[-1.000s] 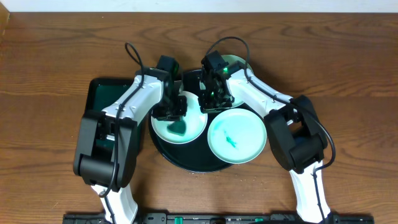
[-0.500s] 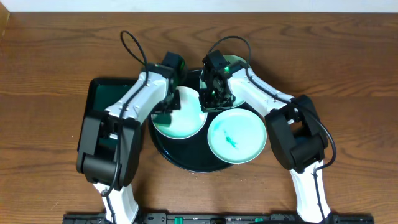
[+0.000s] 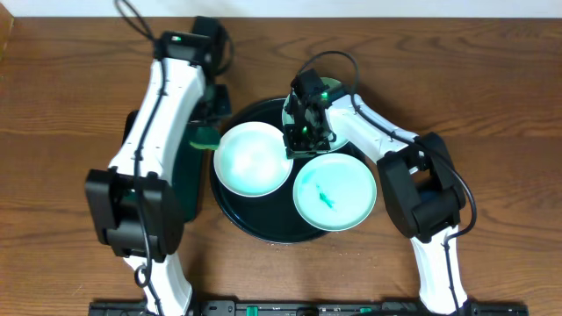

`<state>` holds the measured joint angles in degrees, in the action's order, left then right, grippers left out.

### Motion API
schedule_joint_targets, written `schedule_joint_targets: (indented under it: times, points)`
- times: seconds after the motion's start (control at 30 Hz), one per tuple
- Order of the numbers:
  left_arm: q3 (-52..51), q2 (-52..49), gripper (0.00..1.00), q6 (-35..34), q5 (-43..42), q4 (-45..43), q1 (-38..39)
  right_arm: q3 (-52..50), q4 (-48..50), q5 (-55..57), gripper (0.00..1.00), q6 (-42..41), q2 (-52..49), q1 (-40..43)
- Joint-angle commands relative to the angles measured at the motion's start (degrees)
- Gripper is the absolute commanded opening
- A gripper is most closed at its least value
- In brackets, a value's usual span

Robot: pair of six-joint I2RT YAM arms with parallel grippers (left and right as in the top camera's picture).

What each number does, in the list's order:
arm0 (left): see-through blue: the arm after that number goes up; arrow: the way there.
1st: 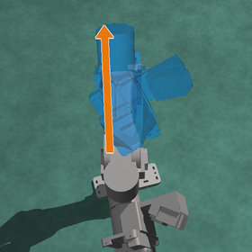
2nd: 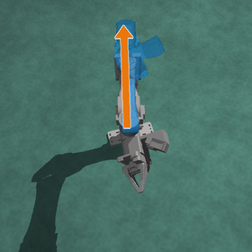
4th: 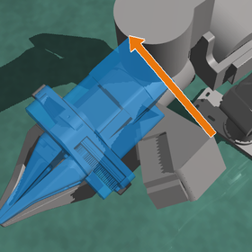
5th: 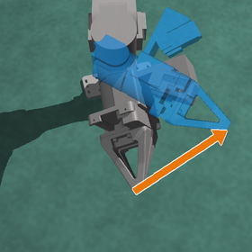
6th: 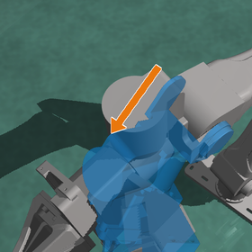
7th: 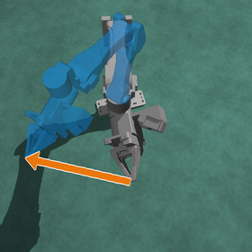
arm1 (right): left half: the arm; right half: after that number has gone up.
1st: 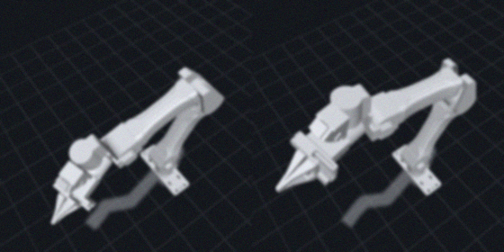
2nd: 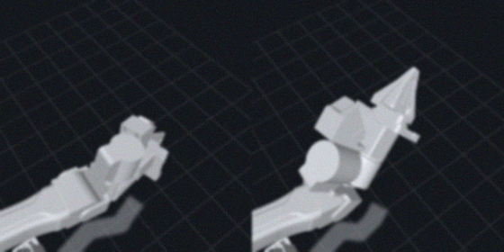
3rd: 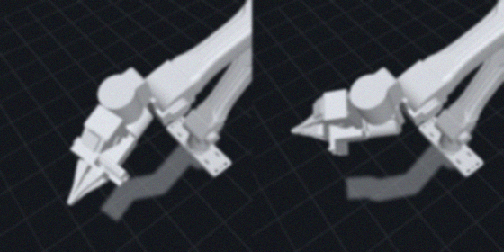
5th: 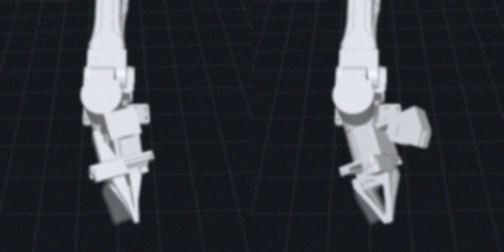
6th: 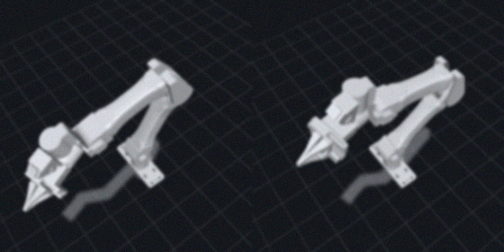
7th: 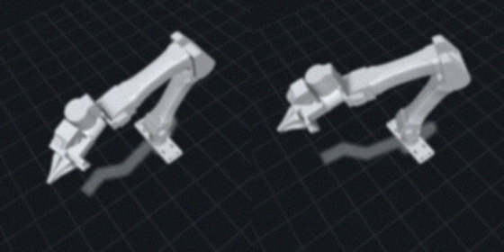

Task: Clean dirty plates on tray and stack at the side
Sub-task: 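Lift the white plate with the right gripper and place it right of the tray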

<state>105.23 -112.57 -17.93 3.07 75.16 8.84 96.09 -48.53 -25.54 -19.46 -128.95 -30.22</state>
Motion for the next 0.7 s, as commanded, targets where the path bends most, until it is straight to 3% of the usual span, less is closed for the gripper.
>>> schedule_joint_targets:
  times: [0.0, 0.1, 0.23, 0.5, 0.67]
  points:
    - [1.2, 2.4, 0.07, 2.3, -7.2, 0.2, -7.7, 0.7, -0.2, -2.4, 0.01, 6.8, 4.6, 0.4]
    - [1.2, 2.4, 0.07, 2.3, -7.4, 0.5, -12.5, 0.7, -0.8, 4.6, 0.01, 8.0, 9.2, -0.3]
    - [1.2, 2.4, 0.07, 2.2, -10.3, -0.2, -17.2, 0.7, -0.8, 26.2, 0.01, 9.5, 16.2, -4.6]
    - [1.2, 2.4, 0.07, 2.2, -10.4, -1.1, -18.4, 0.7, 0.0, 68.9, 0.01, 11.8, 21.5, -17.9]
    - [1.1, 2.4, 0.07, 2.2, -10.4, -2.4, -18.4, 0.7, 1.2, 84.6, 0.01, 13.0, 21.3, -24.5]
